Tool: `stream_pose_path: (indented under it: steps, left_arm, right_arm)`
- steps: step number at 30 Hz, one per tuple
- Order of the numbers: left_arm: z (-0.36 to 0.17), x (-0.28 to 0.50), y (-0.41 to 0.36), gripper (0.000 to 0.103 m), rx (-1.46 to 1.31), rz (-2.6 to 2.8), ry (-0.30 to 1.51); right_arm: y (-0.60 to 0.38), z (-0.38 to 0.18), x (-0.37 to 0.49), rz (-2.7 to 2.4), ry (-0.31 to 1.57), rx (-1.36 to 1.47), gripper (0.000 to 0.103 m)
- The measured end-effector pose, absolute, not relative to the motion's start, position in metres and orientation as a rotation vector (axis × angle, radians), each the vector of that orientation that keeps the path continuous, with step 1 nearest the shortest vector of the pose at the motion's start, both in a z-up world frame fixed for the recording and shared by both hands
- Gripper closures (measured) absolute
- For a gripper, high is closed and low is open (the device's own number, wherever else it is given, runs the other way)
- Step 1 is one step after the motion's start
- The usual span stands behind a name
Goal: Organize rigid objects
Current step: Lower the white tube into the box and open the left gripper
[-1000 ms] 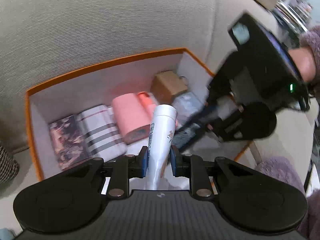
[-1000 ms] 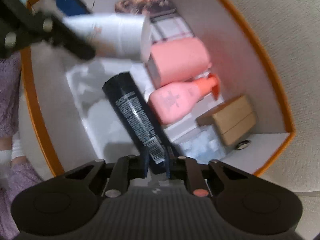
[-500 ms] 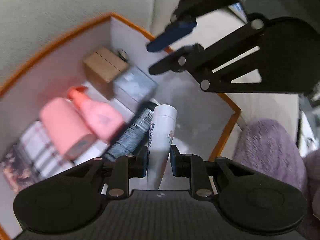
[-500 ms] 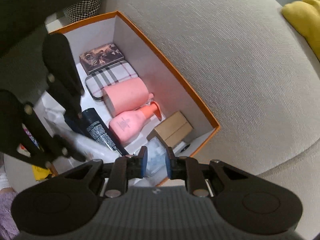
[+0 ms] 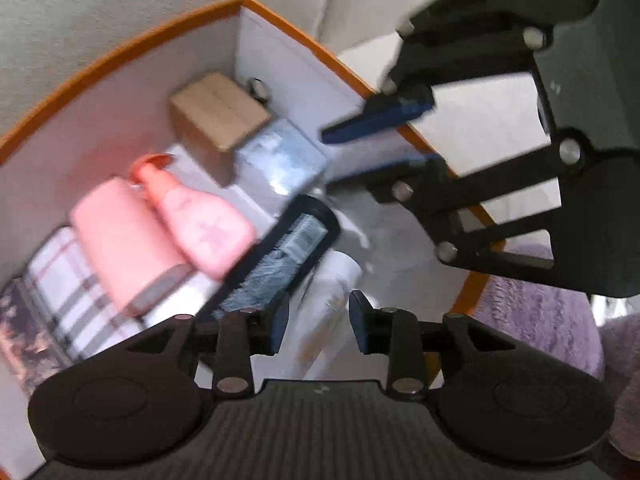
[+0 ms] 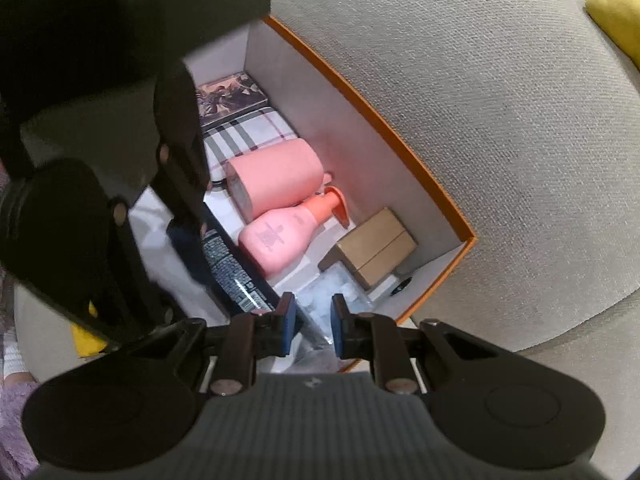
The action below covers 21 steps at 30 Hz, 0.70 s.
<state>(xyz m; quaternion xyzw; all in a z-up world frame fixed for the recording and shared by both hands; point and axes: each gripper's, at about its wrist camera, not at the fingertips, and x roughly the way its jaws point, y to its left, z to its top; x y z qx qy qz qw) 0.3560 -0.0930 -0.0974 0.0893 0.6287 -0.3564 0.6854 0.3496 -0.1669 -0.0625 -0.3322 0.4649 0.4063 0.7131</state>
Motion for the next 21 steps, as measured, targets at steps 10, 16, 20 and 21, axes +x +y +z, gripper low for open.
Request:
stream_pose_path:
  steps: [10, 16, 20, 21]
  left_arm:
    - [-0.064, 0.331, -0.055, 0.065, 0.101, -0.608, 1.218]
    - [-0.029, 0.295, -0.051, 0.065, 0.098, -0.563, 1.04]
    - [-0.002, 0.268, -0.041, 0.065, 0.064, -0.557, 0.942]
    - [0.002, 0.261, -0.039, 0.065, 0.058, -0.556, 0.923]
  right_arm:
    - [-0.159, -0.058, 0.328, 0.92, 1.027, -0.731, 0.085]
    - [-0.156, -0.035, 0.308, 0.927, 0.977, -0.717, 0.085]
    - [-0.157, -0.015, 0.289, 0.922, 0.94, -0.681, 0.078]
    - [-0.158, -0.011, 0.283, 0.921, 0.931, -0.668, 0.077]
